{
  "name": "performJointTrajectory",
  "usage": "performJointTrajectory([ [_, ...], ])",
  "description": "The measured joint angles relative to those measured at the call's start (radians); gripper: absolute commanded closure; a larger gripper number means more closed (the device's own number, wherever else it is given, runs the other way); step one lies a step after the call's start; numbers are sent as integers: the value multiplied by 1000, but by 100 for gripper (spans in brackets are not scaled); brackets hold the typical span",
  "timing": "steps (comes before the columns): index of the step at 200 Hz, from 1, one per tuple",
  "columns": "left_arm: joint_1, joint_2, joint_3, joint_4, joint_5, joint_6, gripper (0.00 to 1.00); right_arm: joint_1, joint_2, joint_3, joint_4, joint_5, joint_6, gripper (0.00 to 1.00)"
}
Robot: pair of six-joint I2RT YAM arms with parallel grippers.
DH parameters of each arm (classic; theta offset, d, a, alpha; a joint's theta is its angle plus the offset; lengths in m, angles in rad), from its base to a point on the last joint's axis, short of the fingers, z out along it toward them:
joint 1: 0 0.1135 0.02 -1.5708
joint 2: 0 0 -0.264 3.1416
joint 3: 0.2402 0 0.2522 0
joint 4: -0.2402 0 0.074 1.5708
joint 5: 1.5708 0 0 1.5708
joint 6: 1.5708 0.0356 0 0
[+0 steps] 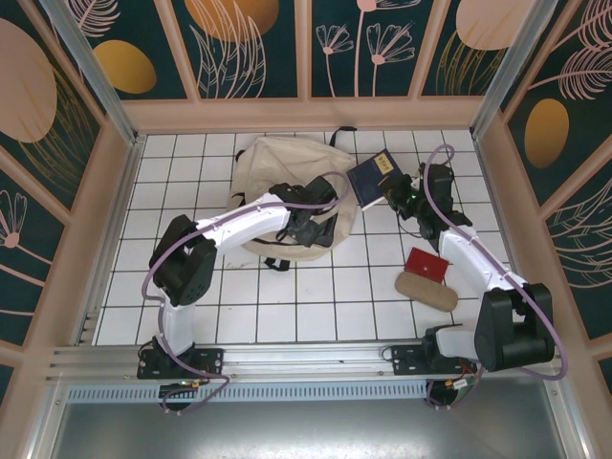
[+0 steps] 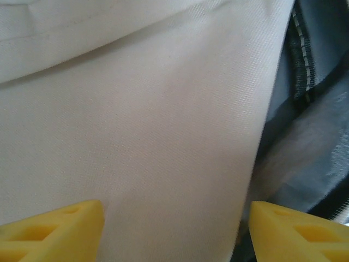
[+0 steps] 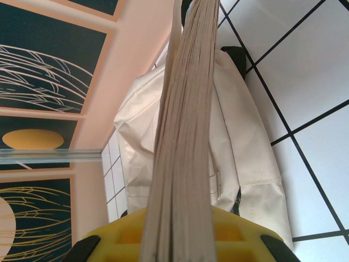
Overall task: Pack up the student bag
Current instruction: Open the student bag at the top-center of the table, then place the book in the student bag.
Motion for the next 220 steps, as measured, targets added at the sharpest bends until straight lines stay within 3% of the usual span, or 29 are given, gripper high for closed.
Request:
performJointTrajectory([
  [44,0,21,2,11,-71,6,91,-5,0,0,-11,0,-1,100],
  [62,1,27,26,18,-101,-4,100,-13,-7,-3,-23,0,-3,100],
  [116,23,43,342,71,-146,-63,100,-28,-92,-27,-76,-17,-51,100],
  [166,39,222,777,94,-229,-130,100,-18,-175,-103,-74,-124,-79,100],
  [220,42,306,857,96,-200,-126,100,108,-277,-211,-9,-224,-58,100],
])
